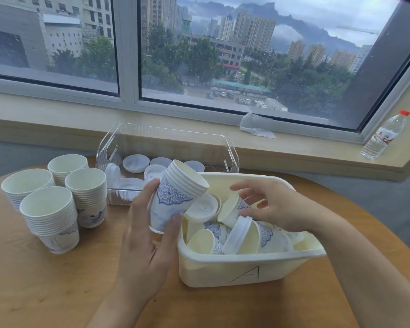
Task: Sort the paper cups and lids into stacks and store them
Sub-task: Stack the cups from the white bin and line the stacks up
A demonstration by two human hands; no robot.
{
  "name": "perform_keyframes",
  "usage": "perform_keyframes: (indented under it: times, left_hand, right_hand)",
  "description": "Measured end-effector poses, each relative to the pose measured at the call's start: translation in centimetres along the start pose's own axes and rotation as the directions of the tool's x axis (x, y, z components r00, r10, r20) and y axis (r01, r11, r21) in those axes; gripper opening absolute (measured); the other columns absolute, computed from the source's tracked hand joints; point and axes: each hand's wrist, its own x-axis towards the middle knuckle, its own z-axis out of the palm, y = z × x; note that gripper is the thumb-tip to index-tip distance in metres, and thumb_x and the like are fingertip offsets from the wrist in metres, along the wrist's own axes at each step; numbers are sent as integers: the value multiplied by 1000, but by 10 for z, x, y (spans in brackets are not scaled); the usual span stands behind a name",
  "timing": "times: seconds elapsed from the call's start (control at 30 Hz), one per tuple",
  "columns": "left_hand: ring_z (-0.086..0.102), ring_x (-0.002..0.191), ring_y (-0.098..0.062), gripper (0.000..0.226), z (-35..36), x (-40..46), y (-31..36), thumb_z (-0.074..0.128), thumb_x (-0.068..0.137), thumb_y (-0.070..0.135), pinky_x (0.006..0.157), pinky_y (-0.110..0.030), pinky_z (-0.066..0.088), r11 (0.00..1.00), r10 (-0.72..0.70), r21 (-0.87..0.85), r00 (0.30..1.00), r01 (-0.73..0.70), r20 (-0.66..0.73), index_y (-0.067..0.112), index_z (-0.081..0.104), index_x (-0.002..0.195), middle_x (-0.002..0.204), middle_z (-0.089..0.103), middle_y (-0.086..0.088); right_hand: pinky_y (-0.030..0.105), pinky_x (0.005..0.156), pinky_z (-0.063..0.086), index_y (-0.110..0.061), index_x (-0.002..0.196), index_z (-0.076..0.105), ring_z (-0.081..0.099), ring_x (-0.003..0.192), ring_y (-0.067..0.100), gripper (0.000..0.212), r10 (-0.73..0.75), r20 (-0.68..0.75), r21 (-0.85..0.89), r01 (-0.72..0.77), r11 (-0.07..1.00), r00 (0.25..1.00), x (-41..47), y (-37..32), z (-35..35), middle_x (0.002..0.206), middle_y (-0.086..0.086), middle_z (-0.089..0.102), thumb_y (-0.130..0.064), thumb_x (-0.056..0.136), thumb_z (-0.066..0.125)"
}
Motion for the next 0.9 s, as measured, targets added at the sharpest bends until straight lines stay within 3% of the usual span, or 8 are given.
perform_keyframes:
  times: [0.23, 0.4, 0.5, 0.6, 0.63, 0.77, 0.8, 0.9]
  left_hand:
    - [56, 124, 3, 61, 0, 0, 1, 56, 97, 40, 96, -4, 39, 1000, 12, -6, 1000, -12, 2, 22, 40, 153, 139, 46, 41]
    - [56, 128, -3, 59, -1, 0, 1, 56, 97, 43, 97, -6, 40, 1000, -2, -11, 1000, 2, 5, 28, 39, 152, 142, 48, 36]
    - [52, 132, -2, 62, -1, 0, 0, 55, 98, 43, 100, -6, 37, 1000, -7, 13, 1000, 7, 9, 20, 41, 154, 145, 51, 26]
    - [51, 132, -1, 62, 0, 0, 0, 55, 99, 43, 101, -6, 36, 999, -12, 31, 1000, 12, 5, 16, 42, 154, 144, 52, 23]
    - [51, 132, -2, 62, 0, 0, -1, 55, 99, 43, 101, -7, 36, 999, -16, 30, 1000, 15, 6, 17, 42, 154, 144, 52, 24]
    - [53, 132, -5, 61, -1, 1, 0, 56, 99, 43, 100, -7, 37, 999, -21, 26, 1000, 21, 4, 21, 41, 154, 144, 51, 25]
    - [51, 131, -1, 61, -1, 1, 1, 56, 99, 42, 100, -5, 36, 999, -15, 34, 1000, 15, 0, 20, 41, 154, 144, 50, 27]
    - [47, 130, 8, 60, -1, 1, 4, 55, 98, 42, 99, -1, 33, 999, -6, 53, 1000, 6, -8, 20, 42, 153, 142, 48, 34]
  right_hand:
    - [31, 107, 52, -54, 142, 50, 61, 119, 3, 53, 20, 131, -67, -11, 998, 991, 8, 2, -3, 125, -15, 61, -37, 97, 72]
    - [38, 106, 52, -54, 119, 57, 62, 113, 9, 25, 13, 160, -99, 3, 995, 987, 6, 4, -1, 118, -12, 65, -41, 101, 66]
    - [36, 98, 56, -43, 105, 62, 68, 102, 6, 14, -9, 89, 29, 6, 1000, 996, 2, 6, -4, 106, -14, 71, -37, 97, 73]
    - [30, 80, 54, -26, 100, 64, 72, 89, 4, 14, -2, -12, 217, 5, 976, 1000, -5, 2, -12, 99, -9, 77, -35, 96, 74]
    - [33, 79, 55, -23, 100, 65, 72, 88, 6, 18, 3, -42, 274, 8, 962, 999, -8, 0, -14, 100, -8, 78, -38, 95, 73]
    - [64, 98, 51, -19, 102, 67, 73, 105, 30, 32, -18, -160, 436, 87, 896, 987, -14, -12, -14, 107, -2, 78, -47, 89, 74]
    - [62, 98, 52, -15, 103, 67, 73, 105, 28, 34, -37, -199, 472, 129, 872, 979, -13, -15, -13, 107, -1, 77, -45, 89, 75]
    - [38, 92, 53, -7, 107, 65, 71, 101, 16, 43, -91, -312, 568, 262, 780, 946, -12, -30, -15, 107, 4, 77, -42, 87, 79]
